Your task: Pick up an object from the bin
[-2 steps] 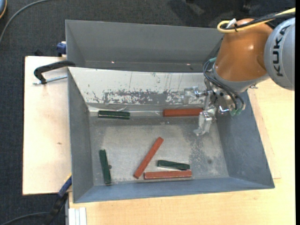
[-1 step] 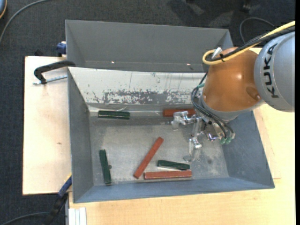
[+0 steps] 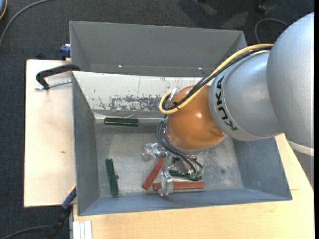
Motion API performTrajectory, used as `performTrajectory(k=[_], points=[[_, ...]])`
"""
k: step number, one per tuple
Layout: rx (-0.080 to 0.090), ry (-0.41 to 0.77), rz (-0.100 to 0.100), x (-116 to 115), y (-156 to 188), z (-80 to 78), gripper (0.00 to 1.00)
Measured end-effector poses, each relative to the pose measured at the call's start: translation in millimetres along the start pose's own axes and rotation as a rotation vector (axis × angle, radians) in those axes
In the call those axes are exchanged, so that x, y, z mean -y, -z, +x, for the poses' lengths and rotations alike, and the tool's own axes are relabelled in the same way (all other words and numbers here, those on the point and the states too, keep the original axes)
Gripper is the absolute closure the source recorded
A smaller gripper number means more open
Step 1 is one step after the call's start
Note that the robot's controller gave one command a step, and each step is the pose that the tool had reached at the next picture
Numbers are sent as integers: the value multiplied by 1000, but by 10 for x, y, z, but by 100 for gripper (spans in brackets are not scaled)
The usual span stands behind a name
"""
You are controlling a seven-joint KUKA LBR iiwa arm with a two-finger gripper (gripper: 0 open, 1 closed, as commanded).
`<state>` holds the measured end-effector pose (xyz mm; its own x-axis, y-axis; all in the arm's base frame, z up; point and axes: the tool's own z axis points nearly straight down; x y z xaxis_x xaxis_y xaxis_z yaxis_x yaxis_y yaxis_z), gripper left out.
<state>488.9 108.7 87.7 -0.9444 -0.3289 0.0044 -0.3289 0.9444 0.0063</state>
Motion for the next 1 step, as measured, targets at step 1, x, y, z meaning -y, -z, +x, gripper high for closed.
performTrajectory(k=[1], points=[[11,24,9,576,-177,-204,0]])
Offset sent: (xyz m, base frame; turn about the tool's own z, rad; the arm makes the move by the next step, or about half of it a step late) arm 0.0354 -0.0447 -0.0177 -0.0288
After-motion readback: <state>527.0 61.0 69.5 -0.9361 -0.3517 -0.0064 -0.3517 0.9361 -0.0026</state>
